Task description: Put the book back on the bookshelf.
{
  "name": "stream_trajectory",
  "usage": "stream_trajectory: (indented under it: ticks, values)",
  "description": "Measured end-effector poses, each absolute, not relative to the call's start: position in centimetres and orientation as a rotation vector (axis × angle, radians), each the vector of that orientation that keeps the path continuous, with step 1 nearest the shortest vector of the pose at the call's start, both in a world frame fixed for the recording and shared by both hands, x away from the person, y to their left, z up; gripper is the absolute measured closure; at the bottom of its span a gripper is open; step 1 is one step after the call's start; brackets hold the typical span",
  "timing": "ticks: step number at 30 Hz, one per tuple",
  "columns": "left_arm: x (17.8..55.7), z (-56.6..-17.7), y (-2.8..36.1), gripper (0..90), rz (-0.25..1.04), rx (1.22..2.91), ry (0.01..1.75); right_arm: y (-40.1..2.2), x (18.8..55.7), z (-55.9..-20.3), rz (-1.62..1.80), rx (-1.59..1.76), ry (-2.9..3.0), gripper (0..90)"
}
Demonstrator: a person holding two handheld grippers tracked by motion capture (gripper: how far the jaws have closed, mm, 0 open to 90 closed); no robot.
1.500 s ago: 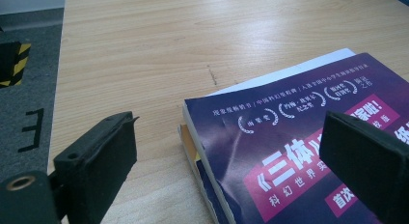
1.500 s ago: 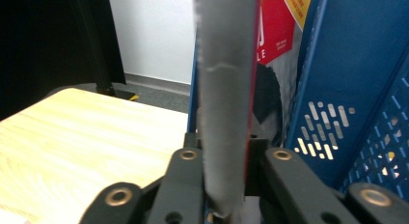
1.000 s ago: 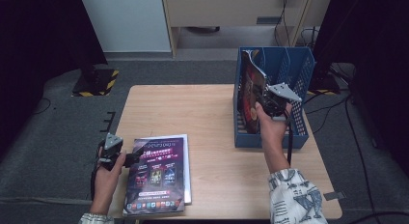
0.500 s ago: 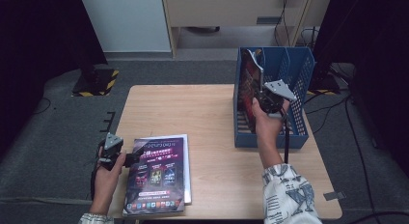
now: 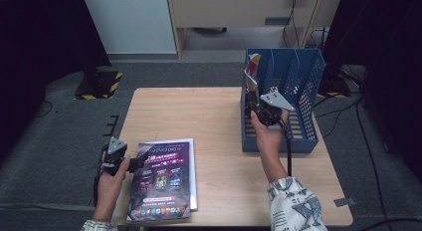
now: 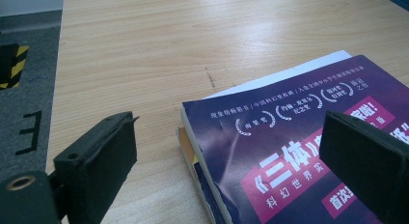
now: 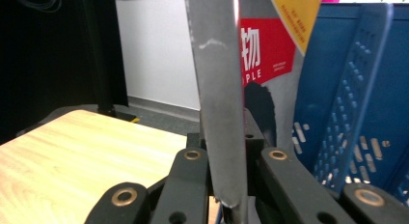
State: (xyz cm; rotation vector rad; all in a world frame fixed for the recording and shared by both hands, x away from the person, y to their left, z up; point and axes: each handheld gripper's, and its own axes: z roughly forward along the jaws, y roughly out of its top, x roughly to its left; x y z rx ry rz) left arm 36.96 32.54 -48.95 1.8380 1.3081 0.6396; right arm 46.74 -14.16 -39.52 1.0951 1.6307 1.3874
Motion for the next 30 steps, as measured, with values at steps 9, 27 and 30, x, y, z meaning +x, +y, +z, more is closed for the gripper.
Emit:
stream_trajectory:
  ticks: [9, 27, 30]
  values:
    - [36.9, -49.0, 32.4, 5.7, 0.637, 1.842, 1.305, -13.8, 45.6, -39.8, 1.403, 1.067, 1.658, 84.8]
    - [36.9, -48.9, 32.3, 5.7, 0.637, 1.845, 1.3, -13.8, 44.6, -40.1, 1.442, 1.113, 1.69, 81.8]
    - [36.9, -48.9, 32.4, 5.7, 0.636, 1.843, 1.3, -13.6, 44.6, -40.1, 1.44, 1.111, 1.693, 81.1]
